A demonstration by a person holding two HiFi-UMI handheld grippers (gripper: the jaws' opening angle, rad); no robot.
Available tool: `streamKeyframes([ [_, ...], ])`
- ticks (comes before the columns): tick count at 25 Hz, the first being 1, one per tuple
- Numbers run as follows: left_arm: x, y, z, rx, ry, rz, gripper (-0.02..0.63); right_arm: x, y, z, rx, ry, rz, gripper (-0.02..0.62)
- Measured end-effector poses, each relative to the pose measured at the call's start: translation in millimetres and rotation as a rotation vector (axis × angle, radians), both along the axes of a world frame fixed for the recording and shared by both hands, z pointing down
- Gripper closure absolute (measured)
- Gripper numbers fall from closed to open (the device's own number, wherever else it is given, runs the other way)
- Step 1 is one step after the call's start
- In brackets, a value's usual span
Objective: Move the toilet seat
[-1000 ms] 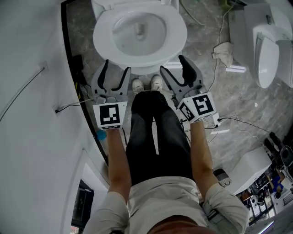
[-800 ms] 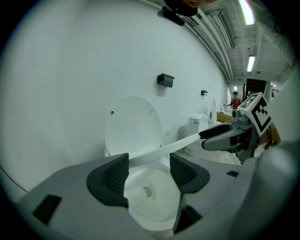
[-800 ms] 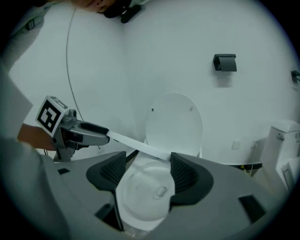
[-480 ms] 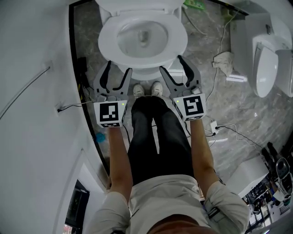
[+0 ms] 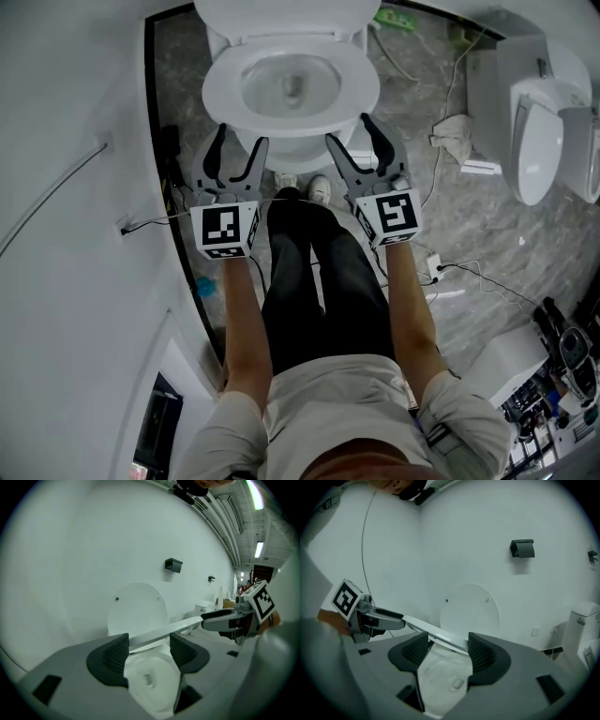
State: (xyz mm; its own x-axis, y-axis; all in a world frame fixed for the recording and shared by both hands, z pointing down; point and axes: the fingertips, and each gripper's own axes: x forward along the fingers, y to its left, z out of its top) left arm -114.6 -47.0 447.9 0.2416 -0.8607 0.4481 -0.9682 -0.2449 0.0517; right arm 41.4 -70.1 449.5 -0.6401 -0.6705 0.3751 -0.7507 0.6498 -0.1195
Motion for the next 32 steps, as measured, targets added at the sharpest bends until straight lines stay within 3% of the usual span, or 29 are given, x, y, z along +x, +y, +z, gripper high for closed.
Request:
streamKeyframes([
  [32,-17,-74,-45,0.067,0.067,-0.020,0.334,-9,-75,-42,0.017,-0.079,0.123,0.321],
])
